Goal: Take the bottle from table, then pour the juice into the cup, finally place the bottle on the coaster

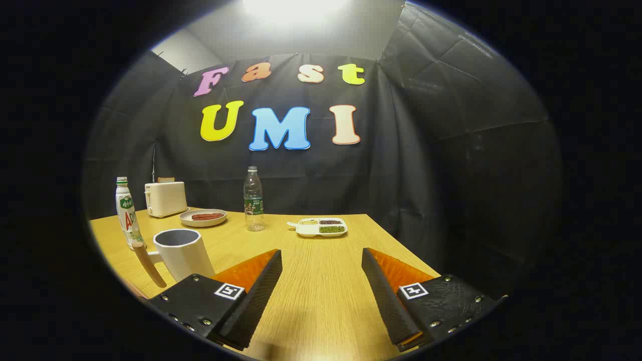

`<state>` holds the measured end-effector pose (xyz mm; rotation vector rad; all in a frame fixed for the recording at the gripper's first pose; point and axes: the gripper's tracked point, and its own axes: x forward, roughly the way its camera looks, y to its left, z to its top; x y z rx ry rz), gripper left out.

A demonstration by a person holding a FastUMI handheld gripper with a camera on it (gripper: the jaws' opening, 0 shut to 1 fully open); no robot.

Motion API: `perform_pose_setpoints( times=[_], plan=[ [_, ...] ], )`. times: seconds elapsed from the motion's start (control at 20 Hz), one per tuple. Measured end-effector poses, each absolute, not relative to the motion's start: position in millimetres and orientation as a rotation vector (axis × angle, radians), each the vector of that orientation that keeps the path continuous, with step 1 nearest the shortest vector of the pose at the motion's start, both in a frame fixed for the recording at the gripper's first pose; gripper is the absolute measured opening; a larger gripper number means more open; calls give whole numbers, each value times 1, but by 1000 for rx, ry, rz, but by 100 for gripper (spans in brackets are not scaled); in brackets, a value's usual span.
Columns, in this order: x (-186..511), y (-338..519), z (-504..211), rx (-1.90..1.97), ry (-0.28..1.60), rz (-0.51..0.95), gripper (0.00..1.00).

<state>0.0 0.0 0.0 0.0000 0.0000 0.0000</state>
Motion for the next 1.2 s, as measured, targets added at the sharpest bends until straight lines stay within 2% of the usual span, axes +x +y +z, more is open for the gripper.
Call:
perform_pose_setpoints(
  times=[0.45, 0.75, 0.95, 1.2],
  plan=[
    [3, 0, 5, 4, -16, -2, 97],
    [68, 3, 21, -14, -62, -6, 97],
    [85, -14, 42, 114, -78, -127, 97],
    [38, -25, 93, 22, -96, -380, 97]
  ],
)
